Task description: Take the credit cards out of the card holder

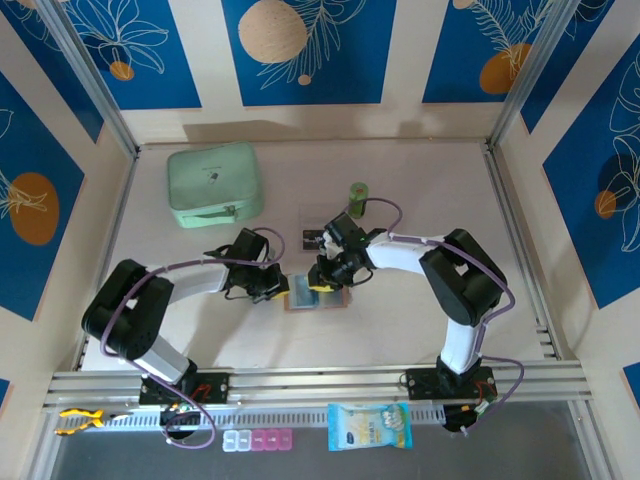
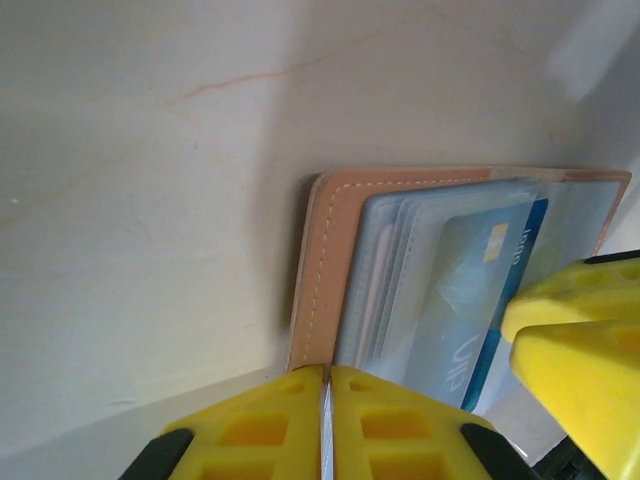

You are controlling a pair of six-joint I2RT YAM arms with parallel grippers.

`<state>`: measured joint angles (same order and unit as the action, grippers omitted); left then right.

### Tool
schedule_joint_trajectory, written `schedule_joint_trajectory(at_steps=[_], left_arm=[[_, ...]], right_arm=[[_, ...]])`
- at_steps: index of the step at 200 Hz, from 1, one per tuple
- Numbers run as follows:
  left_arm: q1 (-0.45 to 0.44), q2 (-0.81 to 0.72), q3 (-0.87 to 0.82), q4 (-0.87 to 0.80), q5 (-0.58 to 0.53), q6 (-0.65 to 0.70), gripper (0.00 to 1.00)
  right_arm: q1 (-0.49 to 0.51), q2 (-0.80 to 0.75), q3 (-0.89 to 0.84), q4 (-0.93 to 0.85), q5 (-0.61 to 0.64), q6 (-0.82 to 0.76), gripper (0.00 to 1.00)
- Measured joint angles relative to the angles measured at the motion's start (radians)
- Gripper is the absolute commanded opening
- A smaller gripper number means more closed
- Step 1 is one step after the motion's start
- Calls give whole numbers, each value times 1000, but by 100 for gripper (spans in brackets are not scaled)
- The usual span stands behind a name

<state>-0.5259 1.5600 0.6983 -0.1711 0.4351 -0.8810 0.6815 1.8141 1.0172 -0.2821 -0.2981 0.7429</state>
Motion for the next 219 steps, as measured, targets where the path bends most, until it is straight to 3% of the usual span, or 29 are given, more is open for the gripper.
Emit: schedule_joint_trajectory(at_steps=[68,128,219], left_arm=[[-14,-40,77,-38,2,0,10],[-62,33,102,-32,35,0,6],[-62,55,102,-103,-20,76,3]], right_arm=[[0,-48,-7,4,7,-3,25],[0,-48,-8,9,0,-2,25],[0,10,-8,51,-50,9,25]])
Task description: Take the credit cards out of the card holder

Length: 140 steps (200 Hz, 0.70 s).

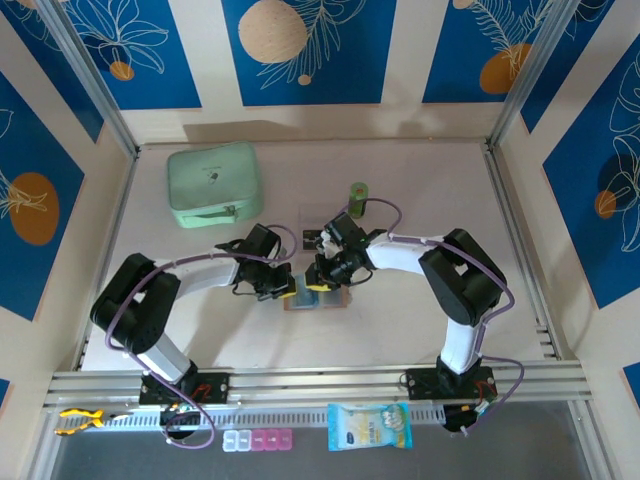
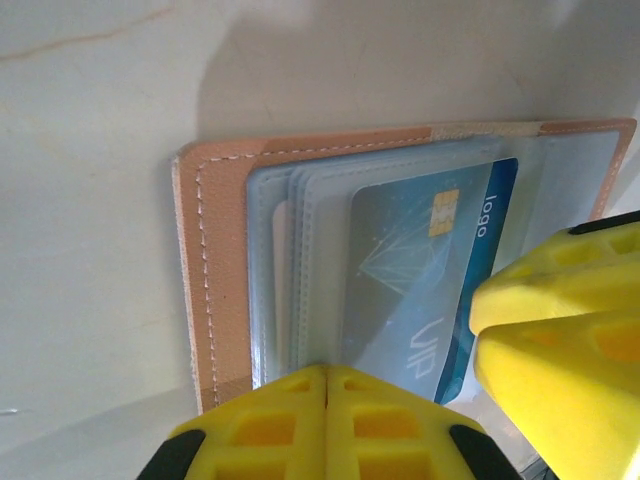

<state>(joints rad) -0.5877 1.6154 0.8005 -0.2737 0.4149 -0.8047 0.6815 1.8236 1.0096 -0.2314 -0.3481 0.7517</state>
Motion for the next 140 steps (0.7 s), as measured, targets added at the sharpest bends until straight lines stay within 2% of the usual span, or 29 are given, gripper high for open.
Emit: schedule_joint_trajectory(at_steps=[140], left_arm=[[0,-8,24,-58,-28,3,5]], right_arm=[[0,-41,0,-84,69,-4,25]])
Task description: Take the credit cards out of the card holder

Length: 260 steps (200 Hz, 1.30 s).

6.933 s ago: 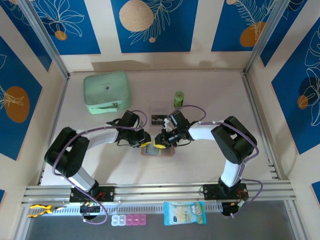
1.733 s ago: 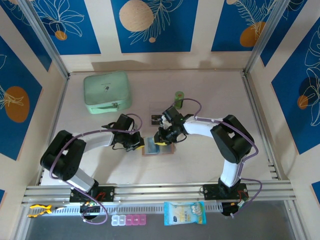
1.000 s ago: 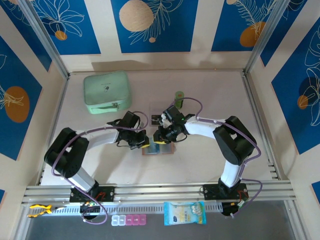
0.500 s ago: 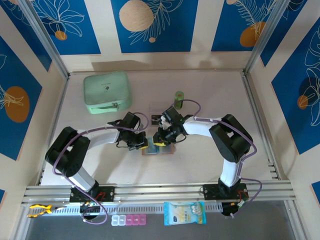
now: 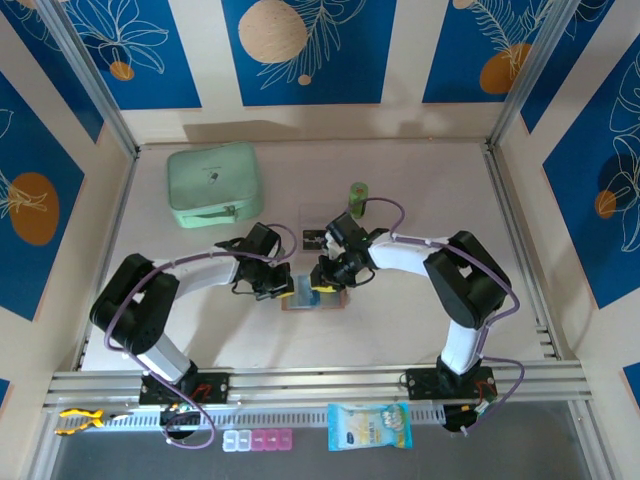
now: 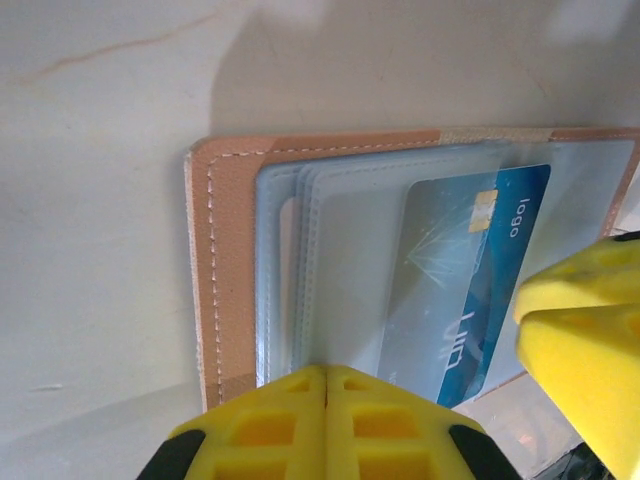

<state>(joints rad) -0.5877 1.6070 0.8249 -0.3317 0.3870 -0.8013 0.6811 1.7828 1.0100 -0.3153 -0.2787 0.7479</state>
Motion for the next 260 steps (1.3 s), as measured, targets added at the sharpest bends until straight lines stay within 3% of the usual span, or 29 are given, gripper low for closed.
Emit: schedule_joint_trajectory(at_steps=[260], left_arm=[[-19,33,-2,62,31,-4,0]], right_arm=[[-23,21,-40,58,-41,21,24]])
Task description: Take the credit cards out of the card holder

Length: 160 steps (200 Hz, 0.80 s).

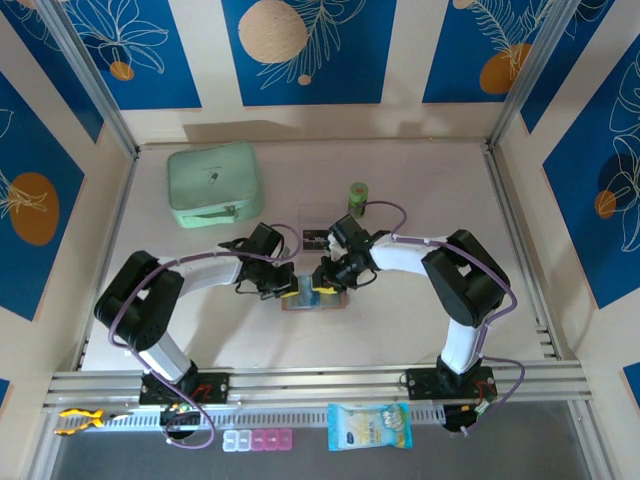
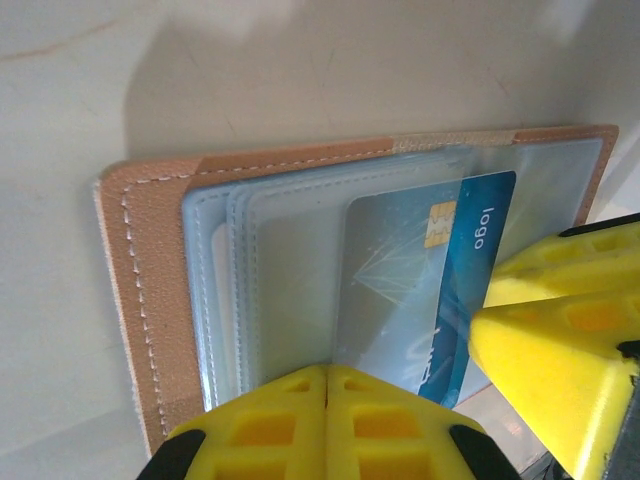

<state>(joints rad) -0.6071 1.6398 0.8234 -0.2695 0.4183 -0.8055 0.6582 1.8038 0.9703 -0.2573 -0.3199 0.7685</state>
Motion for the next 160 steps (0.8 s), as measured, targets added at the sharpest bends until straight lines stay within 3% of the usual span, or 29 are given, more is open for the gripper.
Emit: schedule_joint_trajectory(at_steps=[160], left_arm=[[0,0,0,0,0,0,1]], right_arm=[[-32,-31,-68,100,-73,39,9]])
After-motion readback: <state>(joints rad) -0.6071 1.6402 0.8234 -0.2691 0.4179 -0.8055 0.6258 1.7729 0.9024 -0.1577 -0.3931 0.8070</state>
